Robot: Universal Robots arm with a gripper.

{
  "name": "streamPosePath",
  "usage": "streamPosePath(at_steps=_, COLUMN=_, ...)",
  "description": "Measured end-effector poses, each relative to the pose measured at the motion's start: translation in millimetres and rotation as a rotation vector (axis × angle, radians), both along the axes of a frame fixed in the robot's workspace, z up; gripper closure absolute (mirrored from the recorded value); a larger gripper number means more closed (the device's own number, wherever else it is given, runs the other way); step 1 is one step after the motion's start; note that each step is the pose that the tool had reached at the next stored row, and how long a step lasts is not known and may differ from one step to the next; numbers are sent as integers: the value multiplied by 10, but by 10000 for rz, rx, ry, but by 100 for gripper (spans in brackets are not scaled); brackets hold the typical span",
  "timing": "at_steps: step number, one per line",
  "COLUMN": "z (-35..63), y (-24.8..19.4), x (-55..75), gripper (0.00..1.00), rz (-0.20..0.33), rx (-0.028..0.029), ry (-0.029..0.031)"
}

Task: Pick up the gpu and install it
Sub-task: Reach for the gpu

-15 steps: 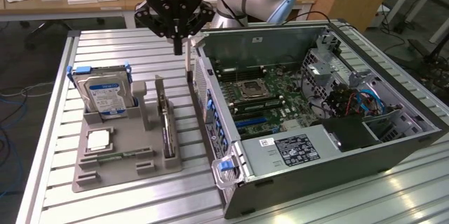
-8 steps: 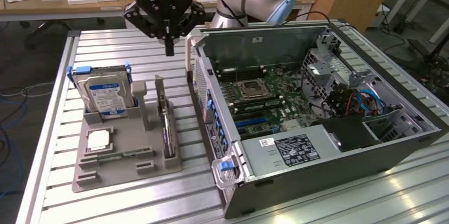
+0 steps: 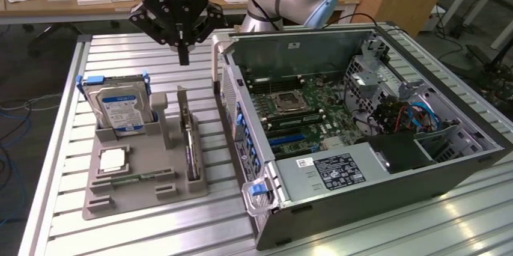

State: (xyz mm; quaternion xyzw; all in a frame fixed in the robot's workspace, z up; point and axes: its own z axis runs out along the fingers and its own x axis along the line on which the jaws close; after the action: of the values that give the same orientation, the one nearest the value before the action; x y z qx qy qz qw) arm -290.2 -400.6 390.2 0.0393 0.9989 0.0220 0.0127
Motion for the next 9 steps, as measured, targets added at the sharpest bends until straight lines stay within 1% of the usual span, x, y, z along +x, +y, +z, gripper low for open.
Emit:
streamPosePath(at_steps=2, z=-1, y=0, x=-21, gripper=89, rz=-2, rx=0, ry=-1)
streamPosePath(at_steps=9, z=-2, y=-4, x=-27, gripper=89, rz=-3, rx=0, ry=0)
